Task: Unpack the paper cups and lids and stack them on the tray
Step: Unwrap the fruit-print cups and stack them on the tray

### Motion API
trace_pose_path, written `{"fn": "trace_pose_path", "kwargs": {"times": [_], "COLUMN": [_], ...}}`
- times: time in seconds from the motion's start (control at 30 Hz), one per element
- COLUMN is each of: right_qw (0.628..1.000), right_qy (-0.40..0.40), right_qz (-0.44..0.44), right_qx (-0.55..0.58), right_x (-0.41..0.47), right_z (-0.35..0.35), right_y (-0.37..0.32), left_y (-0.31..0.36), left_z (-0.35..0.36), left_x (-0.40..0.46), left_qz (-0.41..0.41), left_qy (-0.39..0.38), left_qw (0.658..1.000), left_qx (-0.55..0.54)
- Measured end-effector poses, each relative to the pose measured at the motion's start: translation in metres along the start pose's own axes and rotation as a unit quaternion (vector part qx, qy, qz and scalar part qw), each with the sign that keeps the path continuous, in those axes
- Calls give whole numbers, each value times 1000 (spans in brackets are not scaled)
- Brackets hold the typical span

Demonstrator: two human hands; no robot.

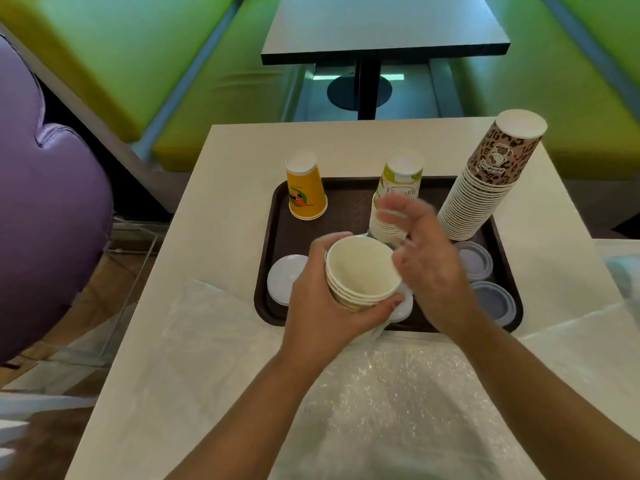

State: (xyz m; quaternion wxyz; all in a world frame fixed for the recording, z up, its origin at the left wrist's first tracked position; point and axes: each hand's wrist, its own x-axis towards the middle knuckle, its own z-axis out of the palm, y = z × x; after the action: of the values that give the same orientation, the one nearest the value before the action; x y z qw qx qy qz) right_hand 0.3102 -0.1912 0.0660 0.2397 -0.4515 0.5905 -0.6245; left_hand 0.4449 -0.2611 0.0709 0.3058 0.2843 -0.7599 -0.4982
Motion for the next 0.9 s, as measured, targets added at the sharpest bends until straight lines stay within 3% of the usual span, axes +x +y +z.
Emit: {"fn": "trace_pose_path", "kwargs": {"times": [0.07, 0.23, 0.7, 0.9], "right_qw": [996, 991, 987, 972], "right_qy": [-76, -94, -36, -14], "right_qz": [9, 28, 155, 230], "right_qx": [-42, -91, -25, 47], "right_x": [-13, -36, -61, -57], "right_z": [8, 27, 49, 47], "right_y": [-2, 17, 56, 51], "left_y": [-6, -29, -83, -79], "left_z": [6, 15, 22, 20], "left_x": [-8, -29, -50, -38], "left_qz": [2, 16, -107, -82], "left_qy": [13, 32, -10, -36], "left_qw": [999, 997, 992, 996], "left_qx": [-35, -68, -70, 1]}}
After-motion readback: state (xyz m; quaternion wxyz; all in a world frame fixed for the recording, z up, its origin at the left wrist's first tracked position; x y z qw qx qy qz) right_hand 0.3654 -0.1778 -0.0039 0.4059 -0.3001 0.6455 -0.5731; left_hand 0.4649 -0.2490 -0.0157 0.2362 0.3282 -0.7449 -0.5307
